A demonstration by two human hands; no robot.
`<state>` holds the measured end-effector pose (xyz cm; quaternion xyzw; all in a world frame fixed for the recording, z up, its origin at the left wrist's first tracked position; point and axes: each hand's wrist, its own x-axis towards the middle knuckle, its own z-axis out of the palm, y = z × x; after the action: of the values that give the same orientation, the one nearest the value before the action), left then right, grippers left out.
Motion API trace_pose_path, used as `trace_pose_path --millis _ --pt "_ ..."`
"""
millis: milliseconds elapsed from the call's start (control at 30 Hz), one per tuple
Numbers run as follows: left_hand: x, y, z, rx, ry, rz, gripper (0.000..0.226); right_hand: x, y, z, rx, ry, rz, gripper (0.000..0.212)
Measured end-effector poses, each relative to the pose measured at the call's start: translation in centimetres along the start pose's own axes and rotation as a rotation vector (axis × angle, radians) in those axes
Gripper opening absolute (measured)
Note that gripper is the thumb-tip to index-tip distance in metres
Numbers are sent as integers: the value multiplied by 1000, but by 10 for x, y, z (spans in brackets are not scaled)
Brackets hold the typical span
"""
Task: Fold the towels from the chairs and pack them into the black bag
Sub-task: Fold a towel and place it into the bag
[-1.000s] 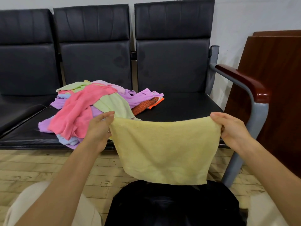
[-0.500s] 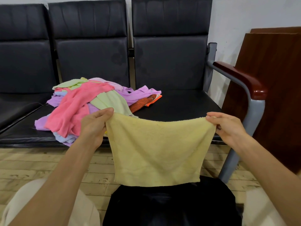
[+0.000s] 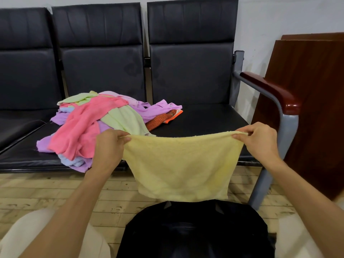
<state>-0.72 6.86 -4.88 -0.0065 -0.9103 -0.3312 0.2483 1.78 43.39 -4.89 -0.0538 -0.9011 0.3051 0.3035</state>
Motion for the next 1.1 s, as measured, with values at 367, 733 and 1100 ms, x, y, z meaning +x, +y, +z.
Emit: trace_pose_path --millis 367,733,1100 --pt "-4 22 -8 -232 98 -45 10 4 -11 -6 300 79 111 11" --pt "42 61 47 -834 -79 -173 18 72 0 8 296 133 4 20" --pt "83 49 115 -448 -74 -13 13 115 20 49 227 106 56 24"
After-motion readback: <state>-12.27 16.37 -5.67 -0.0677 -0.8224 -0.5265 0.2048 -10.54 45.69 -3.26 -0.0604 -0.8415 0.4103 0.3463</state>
